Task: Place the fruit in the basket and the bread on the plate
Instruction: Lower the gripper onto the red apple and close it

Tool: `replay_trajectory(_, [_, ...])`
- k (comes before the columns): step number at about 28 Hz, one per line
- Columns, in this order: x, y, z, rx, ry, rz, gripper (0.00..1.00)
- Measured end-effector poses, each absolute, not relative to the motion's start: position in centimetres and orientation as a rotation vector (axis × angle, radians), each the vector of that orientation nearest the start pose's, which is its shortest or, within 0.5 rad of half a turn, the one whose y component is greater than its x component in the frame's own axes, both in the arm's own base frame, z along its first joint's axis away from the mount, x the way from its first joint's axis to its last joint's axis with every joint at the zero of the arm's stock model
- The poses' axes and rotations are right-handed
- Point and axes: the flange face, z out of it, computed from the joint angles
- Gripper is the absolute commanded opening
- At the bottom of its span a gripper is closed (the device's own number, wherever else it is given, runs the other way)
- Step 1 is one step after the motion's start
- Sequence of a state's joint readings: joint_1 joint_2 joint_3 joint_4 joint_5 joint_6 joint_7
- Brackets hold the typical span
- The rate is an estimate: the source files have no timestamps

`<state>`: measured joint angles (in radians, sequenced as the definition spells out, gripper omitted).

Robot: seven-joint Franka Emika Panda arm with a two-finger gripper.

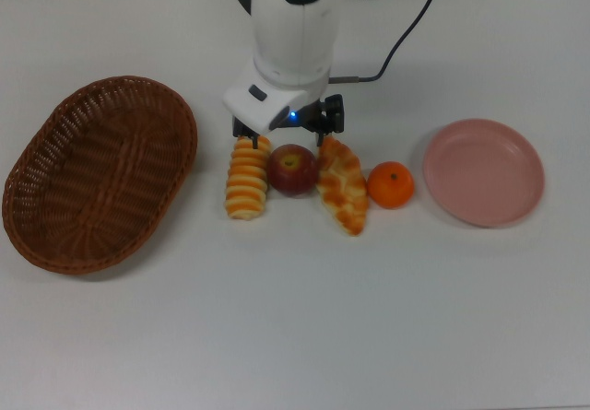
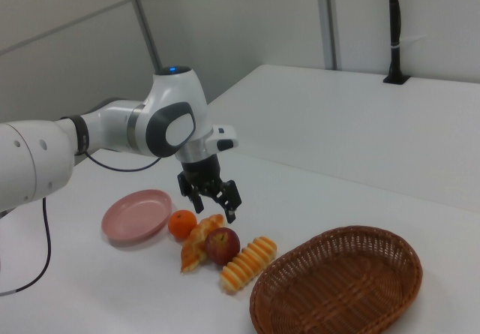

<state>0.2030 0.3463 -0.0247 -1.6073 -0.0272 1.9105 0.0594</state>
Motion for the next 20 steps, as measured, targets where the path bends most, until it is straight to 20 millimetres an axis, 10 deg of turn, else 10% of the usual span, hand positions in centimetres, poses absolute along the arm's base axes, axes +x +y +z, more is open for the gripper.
replay_trajectory(20, [64.0, 12.3, 34.8, -3.264, -0.346, 0.103, 1.0])
